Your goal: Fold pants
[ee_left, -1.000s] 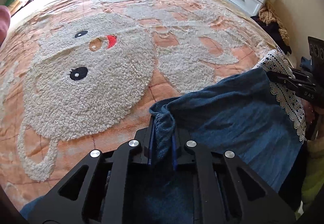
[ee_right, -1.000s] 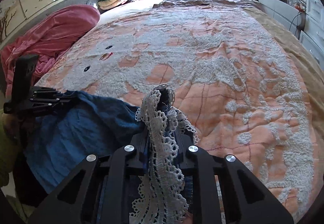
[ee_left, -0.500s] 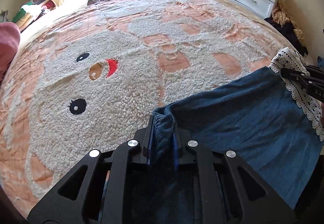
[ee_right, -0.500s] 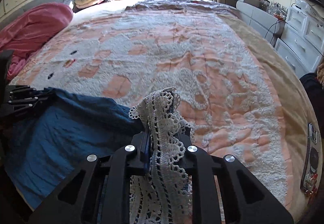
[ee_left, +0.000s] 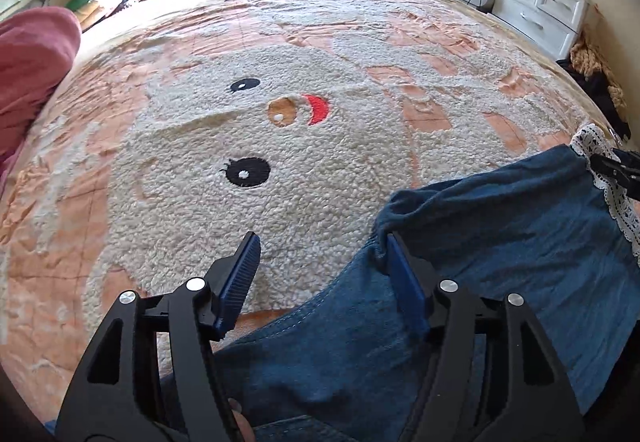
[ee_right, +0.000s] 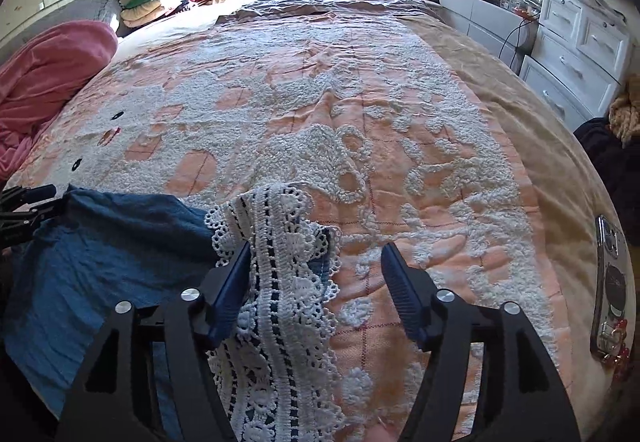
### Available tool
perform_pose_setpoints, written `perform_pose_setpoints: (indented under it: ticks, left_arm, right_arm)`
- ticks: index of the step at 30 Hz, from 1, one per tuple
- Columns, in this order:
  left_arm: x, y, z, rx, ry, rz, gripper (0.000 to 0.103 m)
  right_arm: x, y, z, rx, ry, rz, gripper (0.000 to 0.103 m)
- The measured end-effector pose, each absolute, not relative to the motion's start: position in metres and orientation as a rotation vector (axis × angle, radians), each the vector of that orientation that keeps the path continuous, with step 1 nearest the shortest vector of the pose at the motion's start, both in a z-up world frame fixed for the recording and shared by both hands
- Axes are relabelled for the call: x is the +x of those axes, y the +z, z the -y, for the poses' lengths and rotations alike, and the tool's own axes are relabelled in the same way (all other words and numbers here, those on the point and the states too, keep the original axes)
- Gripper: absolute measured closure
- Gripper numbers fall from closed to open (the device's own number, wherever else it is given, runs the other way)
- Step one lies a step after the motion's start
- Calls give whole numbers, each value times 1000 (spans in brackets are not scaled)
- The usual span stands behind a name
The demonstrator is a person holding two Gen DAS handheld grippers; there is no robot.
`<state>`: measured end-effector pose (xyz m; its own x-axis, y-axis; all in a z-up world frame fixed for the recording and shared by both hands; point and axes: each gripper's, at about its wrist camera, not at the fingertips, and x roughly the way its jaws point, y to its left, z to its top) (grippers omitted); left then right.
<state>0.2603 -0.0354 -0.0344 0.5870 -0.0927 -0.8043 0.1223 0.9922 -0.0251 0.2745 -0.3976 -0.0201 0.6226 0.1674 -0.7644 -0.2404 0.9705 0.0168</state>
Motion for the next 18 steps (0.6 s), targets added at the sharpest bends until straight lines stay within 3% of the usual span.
perform_pose_setpoints:
  ticks: [8,12,18]
  left_arm:
    - [212,6,13,-67,-157,-829,43]
    - [176,19,3,-87,-127,-808,31]
    - [120,29,-14,-90,-46,-790,21]
  right_arm:
    - [266,-3,408,-53,221,-791,26]
    - [257,11,414,-9,234,-746,22]
    - [239,19,415,56,250,-725,19]
